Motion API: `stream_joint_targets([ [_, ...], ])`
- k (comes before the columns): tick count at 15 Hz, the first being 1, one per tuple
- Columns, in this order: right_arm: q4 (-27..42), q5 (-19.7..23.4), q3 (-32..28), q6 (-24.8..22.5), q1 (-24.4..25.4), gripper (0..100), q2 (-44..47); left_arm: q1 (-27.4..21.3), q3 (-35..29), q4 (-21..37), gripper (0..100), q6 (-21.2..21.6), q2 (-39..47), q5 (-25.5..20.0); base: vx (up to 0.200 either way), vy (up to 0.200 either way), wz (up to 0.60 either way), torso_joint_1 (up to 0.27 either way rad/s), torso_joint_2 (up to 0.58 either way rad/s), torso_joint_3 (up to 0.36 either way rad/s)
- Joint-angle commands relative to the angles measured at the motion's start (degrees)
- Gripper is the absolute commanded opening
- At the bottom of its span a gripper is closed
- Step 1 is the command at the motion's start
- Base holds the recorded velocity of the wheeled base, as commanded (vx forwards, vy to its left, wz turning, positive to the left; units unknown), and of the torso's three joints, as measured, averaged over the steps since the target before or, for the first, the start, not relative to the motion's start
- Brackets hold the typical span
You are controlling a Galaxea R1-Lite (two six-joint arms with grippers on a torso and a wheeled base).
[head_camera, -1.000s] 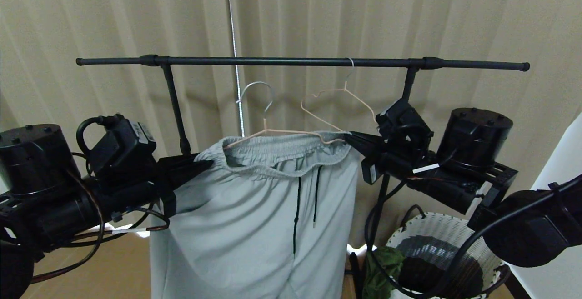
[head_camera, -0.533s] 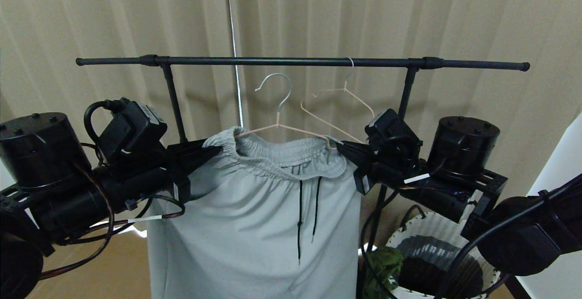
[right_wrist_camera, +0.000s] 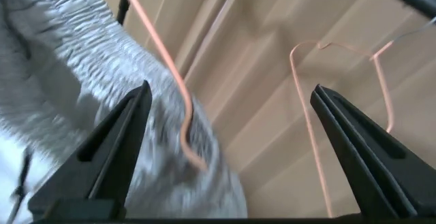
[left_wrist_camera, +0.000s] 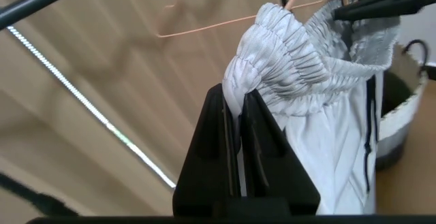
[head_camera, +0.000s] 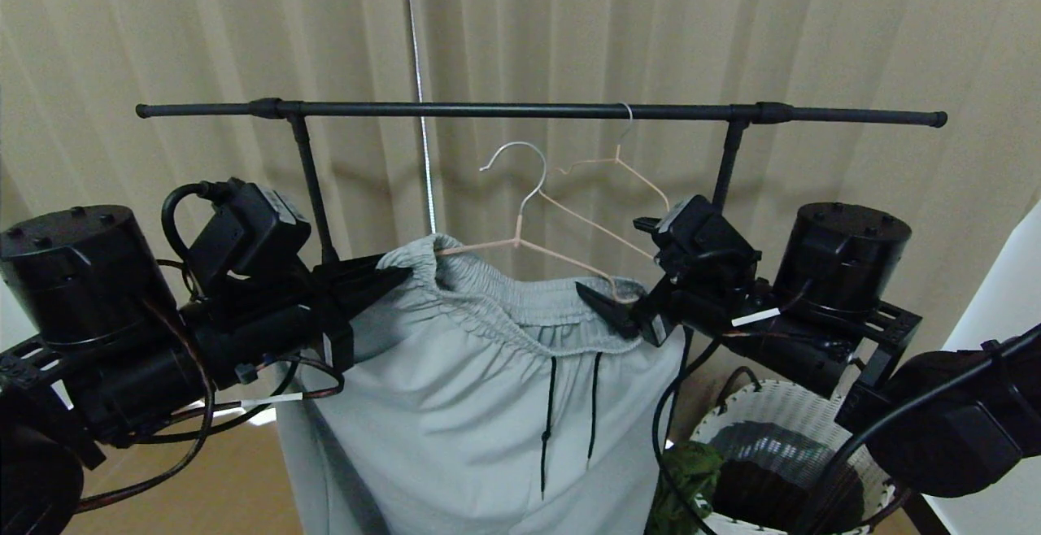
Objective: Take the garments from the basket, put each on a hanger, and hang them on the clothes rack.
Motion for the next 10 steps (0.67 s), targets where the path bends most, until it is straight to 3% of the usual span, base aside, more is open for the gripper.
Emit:
stream_joint_targets([
  [1, -0.07, -0.05, -1.39, -0.07, -0.06, 100, 1.34, -1.05, -0.15, -0.02, 0, -0.05, -0.02, -0.01, 0.000, 0.000, 0.00, 0.000, 0.00, 0.000],
  [7, -0.07, -0.14, -2.10, -0.07, 0.03, 100, 3.01, -1.93, 0.82, -2.75, 0, -0.23, -0.11, -0.01, 0.000, 0.000, 0.00, 0.000, 0.00, 0.000],
  [8, -0.07, -0.14, -2.10, -0.07, 0.03, 0, 3.19, -2.54, 1.69, -4.59, 0, -1.02, -0.11, -0.01, 0.000, 0.000, 0.00, 0.000, 0.00, 0.000],
  [10, -0.16, -0.14, -2.27, -0.07, -0.06, 0, 3.71, -2.54, 2.84, -6.26, 0, -1.19, -0.11, -0.01, 0.000, 0.000, 0.00, 0.000, 0.00, 0.000],
])
